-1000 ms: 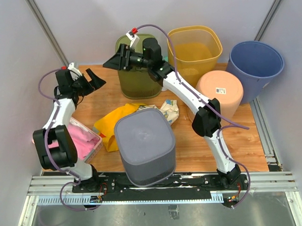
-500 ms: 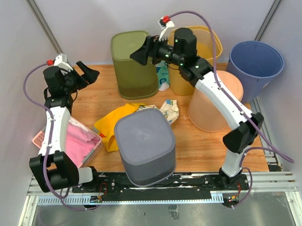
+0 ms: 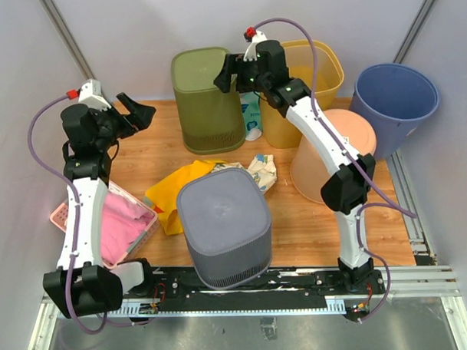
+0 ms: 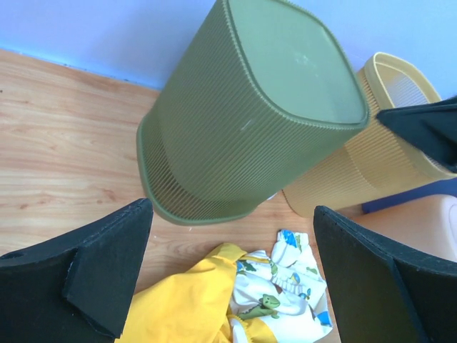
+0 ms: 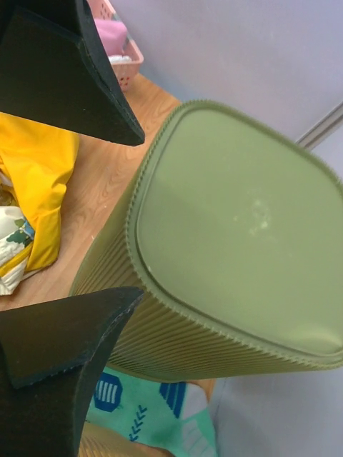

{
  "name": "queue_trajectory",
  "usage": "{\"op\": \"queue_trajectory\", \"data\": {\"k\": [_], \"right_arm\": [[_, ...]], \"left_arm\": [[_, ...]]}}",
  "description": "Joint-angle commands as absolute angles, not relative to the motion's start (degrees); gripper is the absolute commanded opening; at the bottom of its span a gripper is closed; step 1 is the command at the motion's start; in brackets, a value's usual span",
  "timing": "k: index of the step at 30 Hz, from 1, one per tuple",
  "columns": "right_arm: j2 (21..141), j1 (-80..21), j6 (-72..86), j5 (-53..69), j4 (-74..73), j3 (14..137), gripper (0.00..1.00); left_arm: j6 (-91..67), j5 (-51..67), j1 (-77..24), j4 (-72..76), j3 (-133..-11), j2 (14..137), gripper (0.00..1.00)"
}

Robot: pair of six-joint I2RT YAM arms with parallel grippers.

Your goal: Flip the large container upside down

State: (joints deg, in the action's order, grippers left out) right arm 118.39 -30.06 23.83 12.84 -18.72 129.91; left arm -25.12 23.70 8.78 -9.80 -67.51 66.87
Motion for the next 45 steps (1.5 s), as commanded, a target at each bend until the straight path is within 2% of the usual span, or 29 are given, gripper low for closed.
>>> {"op": "queue_trajectory", "data": {"k": [1, 9, 14, 21, 24, 27, 30, 35, 40, 45], "right_arm": [[121.2, -29.8, 23.6, 7.4, -21.1, 134.0, 0.82], [120.6, -29.8, 24.1, 4.5, -15.2, 128.8, 0.82], [124.4, -29.7, 26.4, 8.0, -9.8, 129.7, 0.82], [136.5, -33.3, 35.4, 25.4, -1.0, 142.3, 0.82], [139.4, -36.7, 39.1, 34.0, 7.6, 144.3, 0.82], [139.9, -38.2, 38.8, 40.7, 7.5, 146.3, 0.82], [134.3, -36.6, 37.1, 42.3, 5.1, 141.0, 0.82], [117.8, -29.7, 33.9, 38.2, 2.2, 124.0, 0.82], [101.7, -21.8, 29.2, 34.7, -4.0, 112.8, 0.82], [94.9, -20.4, 9.0, 10.5, -26.4, 114.5, 0.82]], "left_arm": [[-25.0, 23.1, 8.6, -11.6, -69.4, 64.1, 0.99], [-23.9, 22.0, 8.5, -14.3, -69.1, 64.1, 0.99], [-24.3, 23.5, 8.6, -13.0, -68.7, 64.2, 0.99], [-22.1, 23.1, 8.5, -12.6, -68.3, 63.2, 0.99], [-22.0, 21.4, 8.5, -12.0, -68.6, 62.5, 0.99], [-21.6, 20.6, 8.6, -12.1, -70.2, 62.3, 0.99], [-21.1, 21.8, 8.5, -13.2, -72.6, 62.8, 0.99], [-19.8, 23.0, 6.9, -15.0, -77.7, 64.4, 0.99], [-16.6, 17.7, -4.0, -18.2, -84.5, 68.3, 0.99], [-15.9, 13.7, -15.9, -18.6, -88.8, 73.0, 0.99]]}}
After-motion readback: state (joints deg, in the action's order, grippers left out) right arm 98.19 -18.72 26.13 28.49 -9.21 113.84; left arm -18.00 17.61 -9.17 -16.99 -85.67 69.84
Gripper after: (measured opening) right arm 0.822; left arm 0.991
